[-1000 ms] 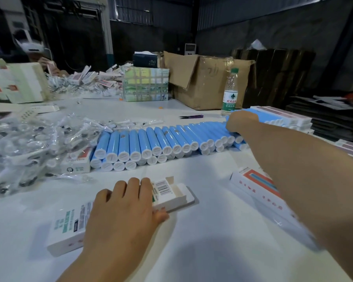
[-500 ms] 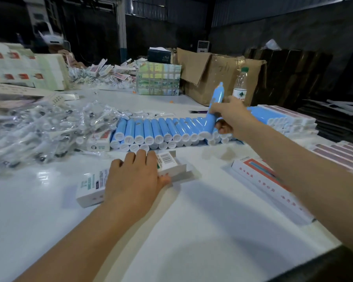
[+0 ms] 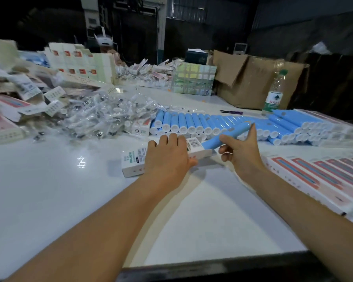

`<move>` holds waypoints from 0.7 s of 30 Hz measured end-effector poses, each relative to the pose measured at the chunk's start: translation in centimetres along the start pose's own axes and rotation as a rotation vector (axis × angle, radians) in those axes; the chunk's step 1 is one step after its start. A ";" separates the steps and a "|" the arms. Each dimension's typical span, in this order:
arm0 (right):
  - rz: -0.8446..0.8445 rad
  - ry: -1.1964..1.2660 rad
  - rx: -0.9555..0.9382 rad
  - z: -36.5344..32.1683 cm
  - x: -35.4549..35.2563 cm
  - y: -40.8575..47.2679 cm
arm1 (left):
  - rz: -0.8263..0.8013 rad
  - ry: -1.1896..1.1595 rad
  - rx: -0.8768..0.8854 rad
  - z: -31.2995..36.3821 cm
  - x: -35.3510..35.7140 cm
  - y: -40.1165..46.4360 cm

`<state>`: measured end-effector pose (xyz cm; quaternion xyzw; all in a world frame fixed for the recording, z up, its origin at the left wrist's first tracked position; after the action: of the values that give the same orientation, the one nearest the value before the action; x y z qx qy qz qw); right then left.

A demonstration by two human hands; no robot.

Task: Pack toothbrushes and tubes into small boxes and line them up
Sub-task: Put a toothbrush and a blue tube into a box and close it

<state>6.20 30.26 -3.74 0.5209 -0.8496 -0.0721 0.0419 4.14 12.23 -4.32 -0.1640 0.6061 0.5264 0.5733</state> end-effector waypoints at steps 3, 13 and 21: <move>0.007 0.117 0.033 -0.1 0.4 -0.1 | 0.005 -0.013 -0.012 0.0 -0.4 -0.2; 0.204 0.118 0.073 0.0 -0.2 -0.2 | -0.019 -0.046 -0.009 0.2 -1.1 -0.4; 0.070 -0.130 0.099 0.7 0.8 -0.8 | -0.050 -0.058 -0.009 0.3 -1.6 -0.6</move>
<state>6.40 29.21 -4.59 0.4865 -0.8707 -0.0623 -0.0366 5.20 11.56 -3.11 -0.1664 0.5827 0.5191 0.6028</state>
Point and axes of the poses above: each hand's wrist, its own y-axis towards the middle knuckle, its own x-axis out of the palm, z = x × y, the point moved 2 cm from there along y, towards the middle knuckle, and after that the axes turned 13 degrees about -y, right-handed, at the moved point
